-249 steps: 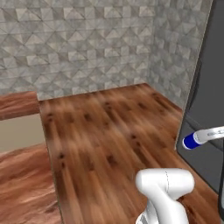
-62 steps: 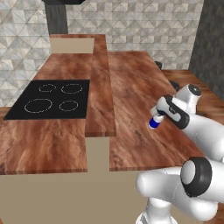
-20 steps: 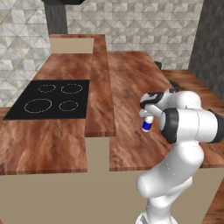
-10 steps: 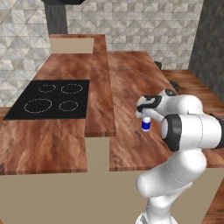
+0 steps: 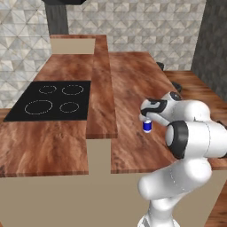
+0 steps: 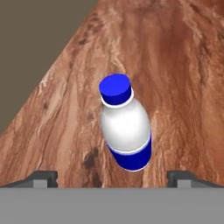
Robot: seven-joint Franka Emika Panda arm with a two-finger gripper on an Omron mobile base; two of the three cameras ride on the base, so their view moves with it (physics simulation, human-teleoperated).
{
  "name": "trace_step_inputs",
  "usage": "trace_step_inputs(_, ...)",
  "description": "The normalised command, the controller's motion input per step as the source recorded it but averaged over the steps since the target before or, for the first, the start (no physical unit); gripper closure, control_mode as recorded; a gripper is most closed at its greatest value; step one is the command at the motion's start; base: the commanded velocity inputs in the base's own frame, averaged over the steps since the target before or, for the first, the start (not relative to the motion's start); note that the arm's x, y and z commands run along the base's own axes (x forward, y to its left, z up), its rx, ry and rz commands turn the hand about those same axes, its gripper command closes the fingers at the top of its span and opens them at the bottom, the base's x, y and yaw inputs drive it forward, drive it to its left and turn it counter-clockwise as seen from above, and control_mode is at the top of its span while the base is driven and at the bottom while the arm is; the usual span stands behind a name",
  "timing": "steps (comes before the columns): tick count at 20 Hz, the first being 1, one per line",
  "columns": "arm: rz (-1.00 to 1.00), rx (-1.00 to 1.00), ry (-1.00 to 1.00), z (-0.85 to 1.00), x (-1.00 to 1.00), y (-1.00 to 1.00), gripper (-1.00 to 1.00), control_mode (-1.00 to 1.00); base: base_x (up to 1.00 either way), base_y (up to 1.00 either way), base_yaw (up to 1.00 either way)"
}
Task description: Move the drinks to the dining counter.
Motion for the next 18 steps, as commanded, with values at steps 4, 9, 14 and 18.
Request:
trace_step_inputs(4,0.00,0.01,-0.05,0.44,-0.26,-0.17,-1.00,-1.00,0.00,0.00,0.00)
trace_step_inputs(9,0.00,0.03,-0.08,0.43,-0.35,-0.23,-1.00,-1.00,0.00,0.00,0.00)
trace_step_inputs(14,0.00,0.03,-0.09,0.47,-0.45,-0.15,-1.00,-1.00,0.00,0.00,0.00)
trace_step_inputs(18,0.00,0.00,-0.17,0.22,-0.57,0.00,-1.00,-1.00,0.00,0.00,0.00)
